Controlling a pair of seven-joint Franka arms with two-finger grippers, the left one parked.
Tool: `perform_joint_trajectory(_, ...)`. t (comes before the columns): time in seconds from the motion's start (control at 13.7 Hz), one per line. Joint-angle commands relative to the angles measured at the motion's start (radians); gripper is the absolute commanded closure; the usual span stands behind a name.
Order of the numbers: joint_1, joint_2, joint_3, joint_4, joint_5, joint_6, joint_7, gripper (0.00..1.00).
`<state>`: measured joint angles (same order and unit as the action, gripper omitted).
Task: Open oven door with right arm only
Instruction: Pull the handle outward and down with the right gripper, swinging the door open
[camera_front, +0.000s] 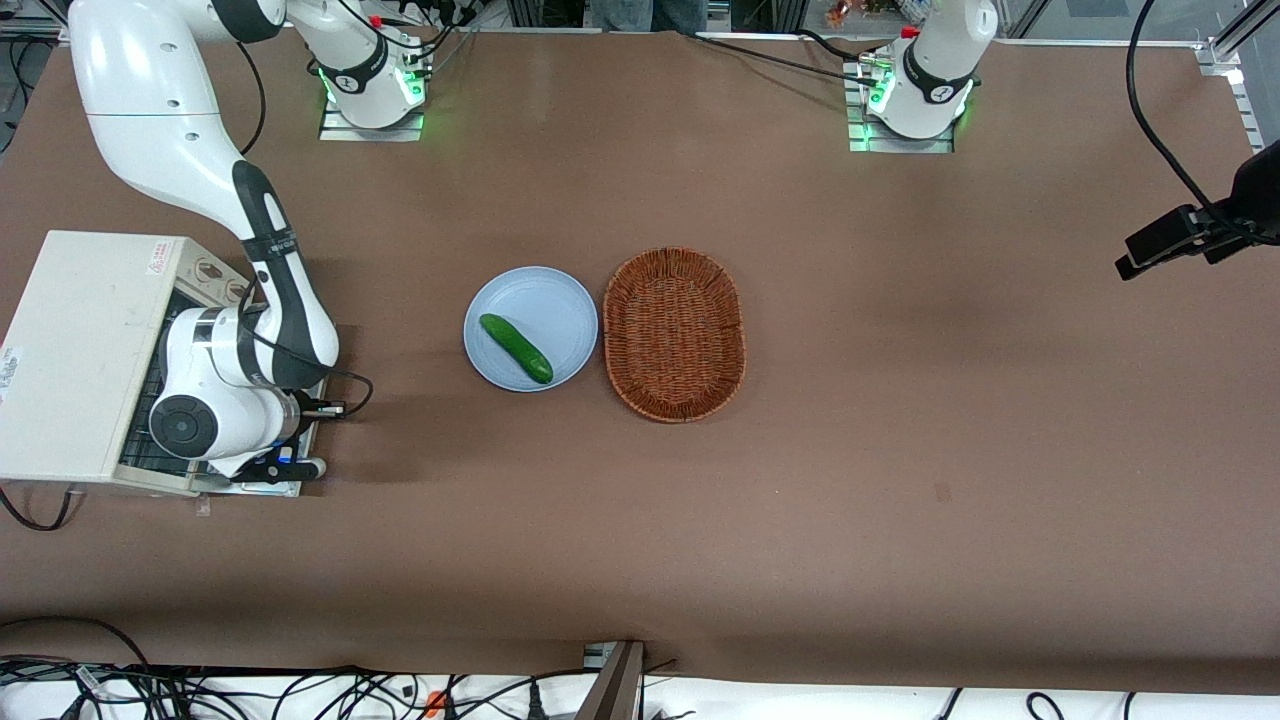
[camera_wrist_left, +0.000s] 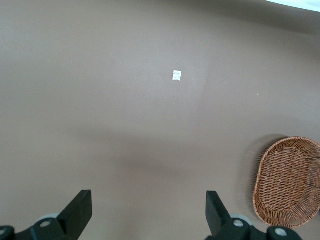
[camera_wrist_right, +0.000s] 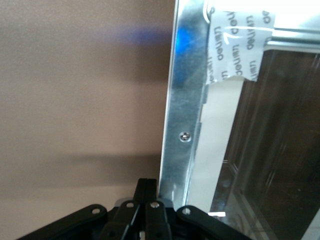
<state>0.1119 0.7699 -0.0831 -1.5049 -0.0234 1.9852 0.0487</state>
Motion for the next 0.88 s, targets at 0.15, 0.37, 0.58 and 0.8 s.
perform_joint_trajectory(0.15,0.031,0.009,-0.047,0.025,-0.052,-0.014,0.042,1.0)
perform_joint_trajectory(0.37,0.08,0.008,-0.047,0.031,-0.038,-0.014,0.06,1.0)
perform_joint_trajectory(0.58,0.124,0.011,-0.046,0.032,-0.007,-0.012,0.124,1.0)
perform_joint_trajectory(0.8,0.141,-0.012,-0.046,0.041,0.026,-0.037,0.115,1.0)
